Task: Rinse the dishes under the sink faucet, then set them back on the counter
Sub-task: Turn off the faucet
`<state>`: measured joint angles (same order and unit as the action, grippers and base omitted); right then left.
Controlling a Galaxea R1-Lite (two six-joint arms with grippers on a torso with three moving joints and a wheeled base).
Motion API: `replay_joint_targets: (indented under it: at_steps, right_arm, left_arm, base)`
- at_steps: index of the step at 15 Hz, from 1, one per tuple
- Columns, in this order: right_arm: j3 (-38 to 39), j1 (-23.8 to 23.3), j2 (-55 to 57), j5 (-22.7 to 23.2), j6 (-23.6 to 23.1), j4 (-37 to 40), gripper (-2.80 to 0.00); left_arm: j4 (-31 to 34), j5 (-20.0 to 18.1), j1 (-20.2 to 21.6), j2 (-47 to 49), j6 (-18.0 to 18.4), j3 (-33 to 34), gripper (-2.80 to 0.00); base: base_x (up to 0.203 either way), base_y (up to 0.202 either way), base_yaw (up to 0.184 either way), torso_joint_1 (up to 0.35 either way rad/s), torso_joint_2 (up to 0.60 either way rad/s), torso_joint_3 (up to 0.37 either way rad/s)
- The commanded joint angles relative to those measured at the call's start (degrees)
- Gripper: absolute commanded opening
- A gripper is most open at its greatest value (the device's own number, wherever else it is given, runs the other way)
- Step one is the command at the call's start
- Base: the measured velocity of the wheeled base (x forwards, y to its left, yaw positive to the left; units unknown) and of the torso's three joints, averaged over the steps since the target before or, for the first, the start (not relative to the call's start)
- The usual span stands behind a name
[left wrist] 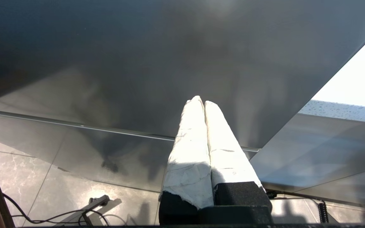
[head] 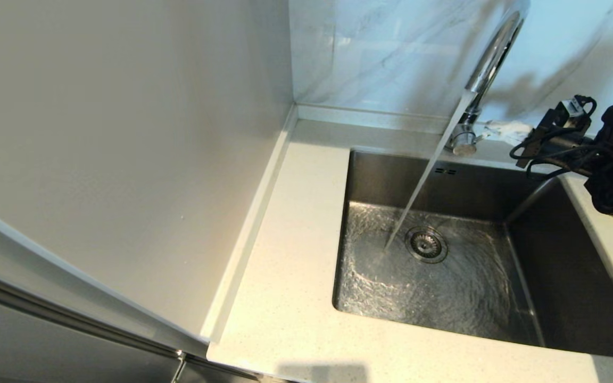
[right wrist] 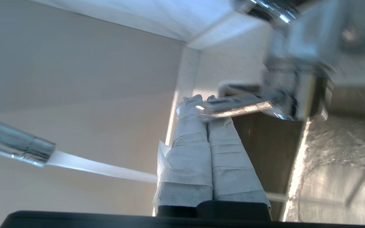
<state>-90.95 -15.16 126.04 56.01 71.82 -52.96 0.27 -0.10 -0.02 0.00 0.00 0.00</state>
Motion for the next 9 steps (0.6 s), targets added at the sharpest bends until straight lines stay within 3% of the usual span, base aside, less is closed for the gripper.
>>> replay_joint_targets:
  at_steps: [1,9]
  right_arm:
    - [0.16,0.64,1.48,-0.23,0.75,-3.38,-2.8]
    - [-5.0,2.15,6.7,-2.4,1.56,-9.7,-2.8]
  left_arm:
    - [0.0,0.01,0.02,0.0,0.0,0.0,-2.8]
    - [0.0,0.01,0.02,0.0,0.0,0.0,-2.8]
  base:
    - [0.0,0.0,0.0,0.0,0.0,0.0]
    - [0.0,0.0,0.0,0.0,0.0,0.0]
